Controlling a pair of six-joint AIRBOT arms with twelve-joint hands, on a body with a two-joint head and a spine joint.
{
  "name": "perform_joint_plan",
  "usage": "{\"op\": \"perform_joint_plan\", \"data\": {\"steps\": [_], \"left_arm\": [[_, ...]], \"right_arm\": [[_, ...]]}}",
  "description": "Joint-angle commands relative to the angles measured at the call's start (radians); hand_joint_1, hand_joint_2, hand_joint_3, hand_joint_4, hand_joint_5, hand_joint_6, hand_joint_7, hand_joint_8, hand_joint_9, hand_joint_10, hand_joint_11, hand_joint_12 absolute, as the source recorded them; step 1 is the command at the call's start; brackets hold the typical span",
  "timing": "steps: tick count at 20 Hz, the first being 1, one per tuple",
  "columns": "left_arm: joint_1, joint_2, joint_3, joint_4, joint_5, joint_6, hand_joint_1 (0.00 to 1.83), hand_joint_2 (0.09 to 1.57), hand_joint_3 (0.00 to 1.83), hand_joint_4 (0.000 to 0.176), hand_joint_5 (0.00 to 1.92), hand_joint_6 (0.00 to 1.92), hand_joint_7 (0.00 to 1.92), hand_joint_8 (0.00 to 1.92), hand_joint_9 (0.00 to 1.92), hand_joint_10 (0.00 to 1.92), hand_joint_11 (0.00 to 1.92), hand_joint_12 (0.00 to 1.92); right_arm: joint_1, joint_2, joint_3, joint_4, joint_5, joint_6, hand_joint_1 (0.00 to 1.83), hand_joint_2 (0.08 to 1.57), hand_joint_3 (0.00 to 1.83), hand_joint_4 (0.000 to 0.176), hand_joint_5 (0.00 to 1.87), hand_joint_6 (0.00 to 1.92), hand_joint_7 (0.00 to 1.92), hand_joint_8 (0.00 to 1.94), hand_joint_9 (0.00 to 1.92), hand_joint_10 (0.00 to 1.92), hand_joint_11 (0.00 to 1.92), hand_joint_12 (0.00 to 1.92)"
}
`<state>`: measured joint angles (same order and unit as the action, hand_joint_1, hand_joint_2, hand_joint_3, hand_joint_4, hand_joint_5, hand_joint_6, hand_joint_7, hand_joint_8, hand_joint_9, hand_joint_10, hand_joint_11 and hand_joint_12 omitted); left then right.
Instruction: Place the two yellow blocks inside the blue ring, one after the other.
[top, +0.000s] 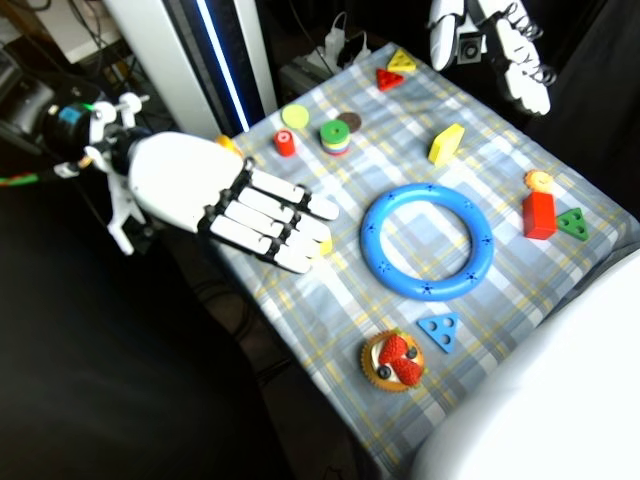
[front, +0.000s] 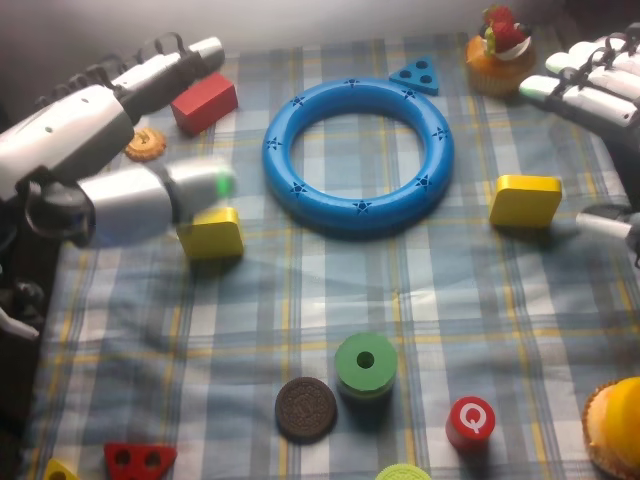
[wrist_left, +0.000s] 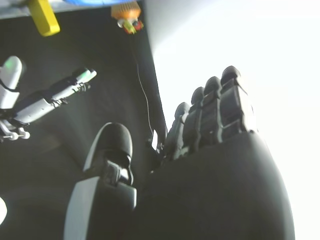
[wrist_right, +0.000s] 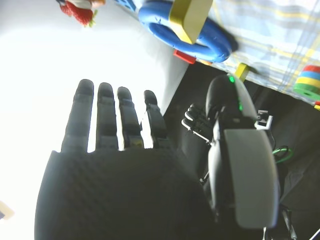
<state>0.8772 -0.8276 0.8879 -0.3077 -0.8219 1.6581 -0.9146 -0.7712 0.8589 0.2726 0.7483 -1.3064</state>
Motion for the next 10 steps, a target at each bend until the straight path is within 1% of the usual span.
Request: {"op": "perform_joint_plan", "data": {"steps": [1,2,3,4,5,6,7,8,9,10], "left_arm": [[-0.012,0.001,-0.001,0.010,-0.089,0.008,0.62,1.17,0.00,0.078,0.00,0.00,0.00,0.00,0.00,0.00,0.00,0.02],[-0.012,0.001,-0.002,0.010,-0.080,0.014,0.65,1.15,0.00,0.075,0.00,0.00,0.00,0.00,0.00,0.00,0.00,0.00],[-0.012,0.001,-0.002,0.007,-0.070,0.027,0.67,1.12,0.00,0.091,0.00,0.00,0.00,0.00,0.00,0.00,0.00,0.00],[-0.012,0.002,-0.002,0.003,-0.062,0.038,0.73,1.08,0.00,0.097,0.00,0.00,0.00,0.00,0.00,0.00,0.00,0.00],[-0.015,0.000,-0.001,-0.010,-0.051,0.062,0.76,1.07,0.00,0.099,0.00,0.00,0.00,0.00,0.00,0.00,0.00,0.00],[-0.018,-0.006,0.003,-0.023,-0.038,0.080,0.82,1.05,0.00,0.083,0.00,0.00,0.00,0.00,0.00,0.00,0.00,0.00],[-0.022,-0.015,0.011,-0.038,-0.021,0.098,0.85,1.04,0.00,0.084,0.01,0.00,0.00,0.00,0.01,0.01,0.00,0.00],[-0.028,-0.027,0.021,-0.056,0.000,0.126,0.93,1.00,0.00,0.066,0.08,0.01,0.07,0.01,0.07,0.02,0.01,0.01],[-0.034,-0.037,0.027,-0.075,0.016,0.160,1.01,0.98,0.00,0.044,0.14,0.01,0.14,0.00,0.13,0.03,0.02,0.04],[-0.042,-0.054,0.037,-0.105,0.039,0.213,1.07,0.98,0.00,0.030,0.17,0.00,0.18,0.00,0.18,0.02,0.00,0.15]], "right_arm": [[0.012,-0.002,0.003,-0.003,0.122,-0.001,0.49,1.28,0.04,0.000,0.00,0.00,0.00,0.00,0.00,0.00,0.00,0.00],[0.012,-0.005,0.003,-0.001,0.125,-0.001,0.46,1.29,0.03,0.000,0.00,0.00,0.00,0.00,0.00,0.00,0.00,0.00],[0.011,-0.008,0.003,0.000,0.130,-0.001,0.47,1.30,0.03,0.000,0.00,0.00,0.00,0.00,0.00,0.00,0.00,0.00],[0.010,-0.008,0.003,0.001,0.135,-0.001,0.49,1.30,0.02,0.000,0.00,0.00,0.00,0.00,0.00,0.00,0.00,0.00],[0.010,-0.008,0.002,0.002,0.142,-0.001,0.48,1.30,0.02,0.000,0.00,0.00,0.00,0.00,0.00,0.00,0.00,0.00],[0.010,-0.008,0.001,0.003,0.147,0.000,0.45,1.31,0.02,0.000,0.00,0.00,0.00,0.00,0.00,0.00,0.00,0.00],[0.010,-0.008,0.001,0.004,0.153,0.002,0.45,1.31,0.02,0.000,0.00,0.00,0.00,0.00,0.00,0.00,0.00,0.00],[0.010,-0.008,0.001,0.006,0.156,0.005,0.48,1.31,0.01,0.000,0.00,0.00,0.00,0.00,0.00,0.00,0.00,0.00],[0.010,-0.008,0.001,0.006,0.158,0.007,0.54,1.30,0.01,0.000,0.00,0.00,0.00,0.00,0.00,0.00,0.00,0.00],[0.009,-0.008,0.001,0.007,0.162,0.010,0.55,1.30,0.01,0.000,0.00,0.00,0.00,0.00,0.00,0.00,0.00,0.00]]}}
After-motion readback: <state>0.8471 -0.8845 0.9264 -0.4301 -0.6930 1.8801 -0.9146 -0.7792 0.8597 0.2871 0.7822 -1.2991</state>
